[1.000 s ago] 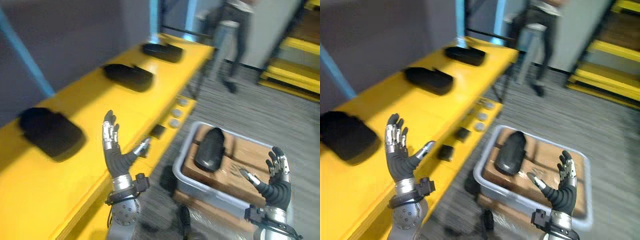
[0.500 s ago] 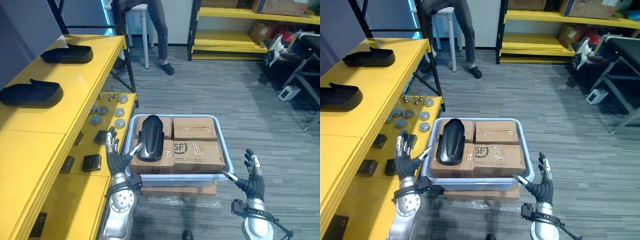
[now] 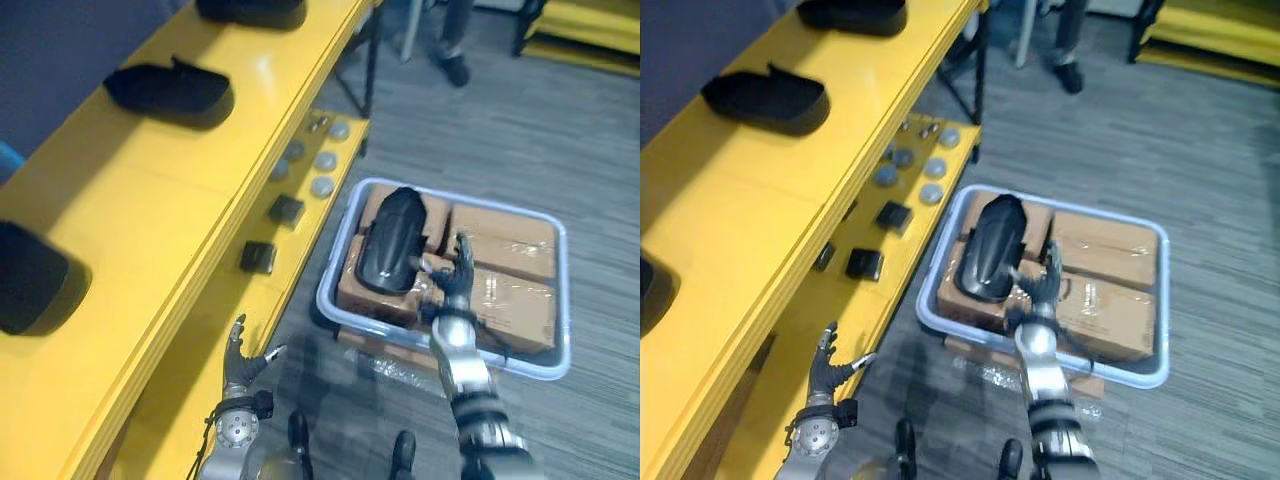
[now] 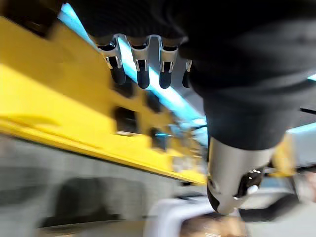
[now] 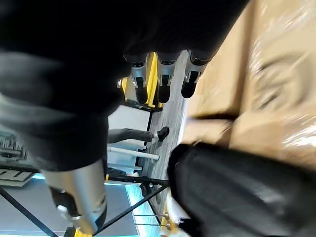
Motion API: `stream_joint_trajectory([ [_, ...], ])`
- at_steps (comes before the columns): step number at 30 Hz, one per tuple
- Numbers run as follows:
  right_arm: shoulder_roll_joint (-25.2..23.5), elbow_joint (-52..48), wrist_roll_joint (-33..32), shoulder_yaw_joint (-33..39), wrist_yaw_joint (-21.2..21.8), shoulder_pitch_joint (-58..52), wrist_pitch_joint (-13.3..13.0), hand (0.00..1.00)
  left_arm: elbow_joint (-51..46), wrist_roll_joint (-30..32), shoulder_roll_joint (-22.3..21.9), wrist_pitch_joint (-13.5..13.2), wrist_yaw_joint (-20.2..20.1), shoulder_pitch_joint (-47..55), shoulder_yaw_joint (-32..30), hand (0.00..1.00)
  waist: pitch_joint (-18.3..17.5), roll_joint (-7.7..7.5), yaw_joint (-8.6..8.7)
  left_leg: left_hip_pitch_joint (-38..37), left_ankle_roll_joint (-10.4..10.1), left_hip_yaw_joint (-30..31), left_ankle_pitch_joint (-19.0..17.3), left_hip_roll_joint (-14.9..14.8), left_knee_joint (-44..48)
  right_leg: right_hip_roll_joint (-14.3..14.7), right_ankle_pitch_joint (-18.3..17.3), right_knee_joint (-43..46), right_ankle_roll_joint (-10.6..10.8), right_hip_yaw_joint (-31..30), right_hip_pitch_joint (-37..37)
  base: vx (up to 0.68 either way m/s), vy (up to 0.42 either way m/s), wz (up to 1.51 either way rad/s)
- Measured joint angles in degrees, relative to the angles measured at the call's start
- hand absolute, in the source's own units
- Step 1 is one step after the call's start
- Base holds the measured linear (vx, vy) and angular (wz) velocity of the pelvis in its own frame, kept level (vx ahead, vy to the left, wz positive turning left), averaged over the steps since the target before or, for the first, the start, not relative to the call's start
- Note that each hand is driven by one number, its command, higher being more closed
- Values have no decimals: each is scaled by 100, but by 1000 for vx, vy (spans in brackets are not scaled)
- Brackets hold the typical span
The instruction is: Walk over and take plastic housings, then place them on the shelf
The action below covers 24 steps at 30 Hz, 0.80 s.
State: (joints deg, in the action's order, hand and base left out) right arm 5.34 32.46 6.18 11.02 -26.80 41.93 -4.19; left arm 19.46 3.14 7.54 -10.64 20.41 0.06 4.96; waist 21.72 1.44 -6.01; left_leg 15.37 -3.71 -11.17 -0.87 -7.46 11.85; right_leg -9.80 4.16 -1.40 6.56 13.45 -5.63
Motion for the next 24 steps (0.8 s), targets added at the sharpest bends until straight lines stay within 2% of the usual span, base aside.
stream_joint_trajectory([
  [2, 145, 78, -11, 120, -224, 623, 75, 0, 660, -369, 60, -6, -129, -7, 62, 0, 170, 1, -117, 178, 6, 33, 4, -16, 51, 15, 7, 43, 2, 14, -154, 20, 16, 5],
  [5, 384, 479, -7, 244, -444, 1117, 134, 0, 1292, -646, 52, -3, -325, -24, 303, 0, 276, -8, -174, 407, 8, 44, 4, -40, 81, 33, 22, 118, 2, 11, -406, 5, 4, 1],
  [12, 1288, 1956, 1, 340, -752, 2043, 411, 0, 1944, -1001, -35, -158, -518, -364, 563, 0, 483, 11, -231, 907, 38, 178, 21, -76, 222, 88, 138, 198, 3, 20, -843, -5, 3, 1],
  [17, 1538, 2643, 9, 120, -741, 2399, 552, 0, 2220, -1197, -32, -192, -498, -656, 623, 0, 519, 18, -242, 1150, 59, 193, 35, -102, 316, 110, 241, 189, 14, 3, -1052, -13, 10, -2],
  [21, 1581, 3285, 12, -110, -444, 2574, 583, 0, 2287, -1260, -38, -197, -489, -729, 687, 0, 542, 18, -249, 1282, 64, 242, 31, -114, 389, 147, 309, 174, 6, 5, -1124, 0, 0, 0],
  [23, 1764, 3600, 11, -383, -130, 2770, 589, 0, 2419, -1313, -37, -194, -489, -830, 678, 0, 561, 21, -265, 1469, 89, 314, 49, -131, 434, 170, 329, 169, -7, 22, -1253, -33, -7, 6],
  [24, 1813, 3693, 11, -458, -57, 2820, 593, 100, 2446, -1314, -36, -194, -489, -849, 678, 0, 567, 28, -265, 1501, 98, 335, 57, -131, 440, 178, 336, 166, -11, 35, -1269, -25, -10, 10],
])
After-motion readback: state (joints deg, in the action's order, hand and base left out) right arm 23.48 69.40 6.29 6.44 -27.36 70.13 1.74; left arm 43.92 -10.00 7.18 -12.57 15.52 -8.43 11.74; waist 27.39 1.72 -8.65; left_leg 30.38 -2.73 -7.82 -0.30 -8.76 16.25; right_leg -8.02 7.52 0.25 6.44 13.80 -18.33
